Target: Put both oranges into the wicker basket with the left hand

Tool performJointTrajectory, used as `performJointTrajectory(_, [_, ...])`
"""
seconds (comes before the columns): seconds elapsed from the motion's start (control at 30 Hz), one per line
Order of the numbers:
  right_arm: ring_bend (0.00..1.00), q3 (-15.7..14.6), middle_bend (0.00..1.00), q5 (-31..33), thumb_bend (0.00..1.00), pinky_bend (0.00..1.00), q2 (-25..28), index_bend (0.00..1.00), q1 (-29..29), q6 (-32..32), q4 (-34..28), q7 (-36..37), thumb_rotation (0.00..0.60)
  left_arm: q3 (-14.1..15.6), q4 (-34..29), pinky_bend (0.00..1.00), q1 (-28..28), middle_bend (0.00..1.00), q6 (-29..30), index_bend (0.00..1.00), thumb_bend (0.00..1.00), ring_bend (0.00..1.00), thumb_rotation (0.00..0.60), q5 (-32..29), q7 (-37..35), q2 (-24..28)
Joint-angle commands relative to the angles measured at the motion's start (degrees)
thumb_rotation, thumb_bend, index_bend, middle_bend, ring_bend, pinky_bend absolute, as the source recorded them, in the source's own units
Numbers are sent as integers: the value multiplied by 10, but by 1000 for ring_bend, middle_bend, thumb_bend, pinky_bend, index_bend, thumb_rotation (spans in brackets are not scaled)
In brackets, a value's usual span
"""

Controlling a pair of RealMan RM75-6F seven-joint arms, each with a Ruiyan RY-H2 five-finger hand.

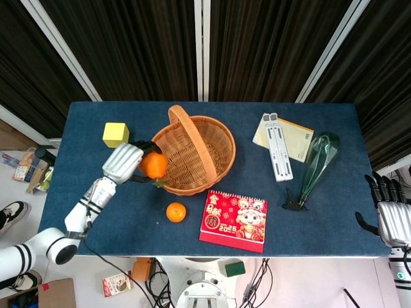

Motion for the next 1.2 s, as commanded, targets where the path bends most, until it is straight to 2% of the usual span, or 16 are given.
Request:
performJointTrajectory(0.03, [0,2,0,3,279,0,1,0,-1,1,1,2,600,-18,51,519,-38,439,-33,429,251,364,600,-20,-25,-41])
performJointTrajectory(0.33, [0,1,0,1,284,0,2,0,1,-2,3,0,600,-30,177,519,-109,439,-102,429,251,364,600,-53,-58,-138])
performJointTrajectory(0.57, [0,1,0,3,284,0,2,0,3,-7,3,0,600,-42,263,519,-156,436,-129,429,250,364,600,-73,-63,-206])
performJointTrajectory(0.73, [0,0,0,2,285,0,3,0,3,-7,3,3,600,-41,314,515,-174,414,-132,420,251,354,600,-75,-60,-237])
performJointTrajectory(0.8, [0,0,0,3,285,0,3,0,3,-8,3,4,600,-38,326,489,-176,374,-134,368,250,318,600,-76,-62,-244])
performJointTrajectory(0.9, [0,0,0,3,284,0,4,0,4,-10,4,5,600,-34,334,384,-178,205,-149,188,245,189,600,-86,-62,-247])
performJointTrajectory(0.97, [0,0,0,3,284,0,4,0,4,-10,3,5,600,-32,338,345,-177,146,-151,135,239,149,600,-90,-63,-248])
performJointTrajectory(1.07, [0,0,0,2,284,0,5,0,3,-7,2,5,600,-30,343,323,-177,106,-148,108,234,131,600,-91,-59,-250])
performJointTrajectory(1.2, [0,-1,0,0,284,0,5,0,3,-7,2,5,600,-25,333,322,-175,104,-150,107,235,131,600,-92,-54,-240])
